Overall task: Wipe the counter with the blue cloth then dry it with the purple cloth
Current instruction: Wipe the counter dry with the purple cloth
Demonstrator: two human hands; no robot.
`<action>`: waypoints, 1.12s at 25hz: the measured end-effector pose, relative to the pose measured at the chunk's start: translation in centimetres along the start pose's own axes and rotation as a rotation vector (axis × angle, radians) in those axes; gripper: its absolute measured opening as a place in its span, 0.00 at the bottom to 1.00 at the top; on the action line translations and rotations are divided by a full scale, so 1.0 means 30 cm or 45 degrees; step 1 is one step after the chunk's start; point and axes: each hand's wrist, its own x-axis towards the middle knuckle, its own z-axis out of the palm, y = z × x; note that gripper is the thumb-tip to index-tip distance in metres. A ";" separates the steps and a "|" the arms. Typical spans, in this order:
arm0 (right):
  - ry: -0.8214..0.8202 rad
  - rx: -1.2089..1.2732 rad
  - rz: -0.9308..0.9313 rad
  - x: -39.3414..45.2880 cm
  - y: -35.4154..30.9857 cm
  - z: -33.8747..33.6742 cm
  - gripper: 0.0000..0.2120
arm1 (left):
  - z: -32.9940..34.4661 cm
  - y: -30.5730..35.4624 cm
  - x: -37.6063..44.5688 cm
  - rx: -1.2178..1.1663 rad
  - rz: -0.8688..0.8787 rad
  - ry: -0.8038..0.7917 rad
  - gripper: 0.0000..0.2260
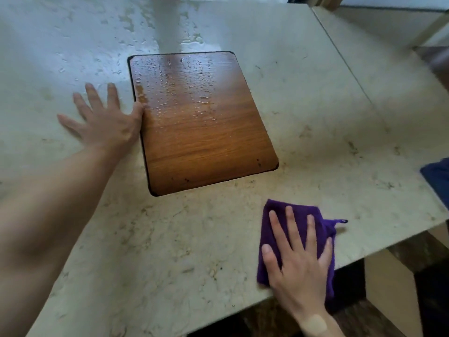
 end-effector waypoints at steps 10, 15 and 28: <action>0.049 0.051 0.099 0.294 -0.310 0.012 0.30 | 0.003 0.012 -0.012 -0.022 -0.028 0.034 0.36; 0.078 0.009 0.010 0.691 -0.433 -0.030 0.30 | 0.005 0.014 -0.004 -0.015 -0.053 0.027 0.35; -0.053 0.054 -0.138 1.796 -0.795 -0.210 0.29 | 0.015 0.012 -0.005 0.057 -0.109 0.031 0.35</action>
